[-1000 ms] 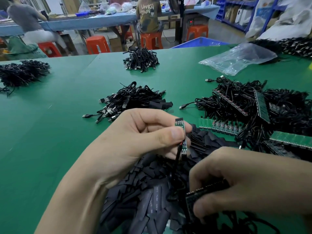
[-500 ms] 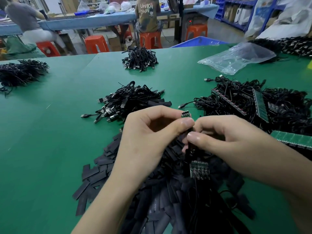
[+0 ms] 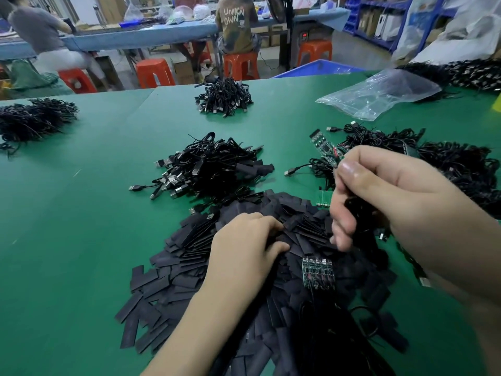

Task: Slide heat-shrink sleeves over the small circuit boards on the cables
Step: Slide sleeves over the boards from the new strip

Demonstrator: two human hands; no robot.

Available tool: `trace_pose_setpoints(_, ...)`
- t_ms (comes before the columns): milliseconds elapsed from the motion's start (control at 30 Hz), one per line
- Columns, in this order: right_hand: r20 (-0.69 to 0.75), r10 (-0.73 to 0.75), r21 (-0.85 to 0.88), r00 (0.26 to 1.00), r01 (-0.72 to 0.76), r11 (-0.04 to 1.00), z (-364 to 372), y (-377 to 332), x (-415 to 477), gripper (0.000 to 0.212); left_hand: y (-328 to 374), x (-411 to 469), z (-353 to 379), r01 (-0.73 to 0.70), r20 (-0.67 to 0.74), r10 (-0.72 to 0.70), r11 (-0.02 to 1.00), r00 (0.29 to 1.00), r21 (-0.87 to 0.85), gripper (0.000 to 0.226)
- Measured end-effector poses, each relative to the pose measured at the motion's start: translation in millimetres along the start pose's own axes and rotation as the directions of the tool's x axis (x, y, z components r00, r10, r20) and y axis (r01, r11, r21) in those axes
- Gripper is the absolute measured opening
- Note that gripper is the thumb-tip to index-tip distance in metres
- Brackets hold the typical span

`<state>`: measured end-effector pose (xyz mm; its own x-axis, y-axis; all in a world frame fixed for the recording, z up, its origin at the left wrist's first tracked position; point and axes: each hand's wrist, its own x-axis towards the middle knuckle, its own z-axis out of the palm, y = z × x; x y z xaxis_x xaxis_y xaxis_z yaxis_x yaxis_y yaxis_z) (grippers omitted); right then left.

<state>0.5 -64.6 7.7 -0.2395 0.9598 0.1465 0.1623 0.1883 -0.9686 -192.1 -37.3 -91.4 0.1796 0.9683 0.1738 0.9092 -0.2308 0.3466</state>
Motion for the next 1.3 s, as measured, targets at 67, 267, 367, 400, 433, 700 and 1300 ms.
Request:
trace_pose_setpoints(67,0.004,0.032,0.024,0.999,-0.033,0.999,1,0,0,0.033,0,0,1,0.011,-0.025,-0.011,1.0,1.0,0.009,0.033)
trace_pose_setpoints(267,0.022,0.112,0.012,0.993,-0.112,0.994,3,-1,0,0.039,-4,2,-8,-0.018,-0.057,0.022,0.997,0.998,0.071,0.029)
trace_pose_setpoints(367,0.022,0.126,-0.096,0.992,-0.123,0.988,3,3,1,0.042,-17,6,-31,-0.025,-0.012,0.025,1.0,1.0,0.018,0.028)
trace_pose_setpoints(400,0.017,0.117,-0.171,0.993,-0.113,0.979,2,4,1,0.041,-22,7,-41,-0.028,-0.006,0.028,0.997,1.0,-0.066,0.028)
trace_pose_setpoints(433,0.018,0.099,-0.248,0.995,-0.092,0.964,2,6,1,0.038,-28,6,-52,-0.031,-0.009,0.03,0.986,1.0,-0.161,0.027)
trace_pose_setpoints(700,0.08,-0.027,-0.376,0.996,0.055,0.925,9,6,1,0.022,-29,-9,-93,-0.026,0.121,0.171,0.671,0.978,-0.741,0.02)
trace_pose_setpoints(1300,0.125,-0.236,-0.539,0.964,0.266,0.8,19,1,-2,0.011,-19,-7,-74,0.107,0.262,0.324,0.427,0.909,-0.898,0.025)
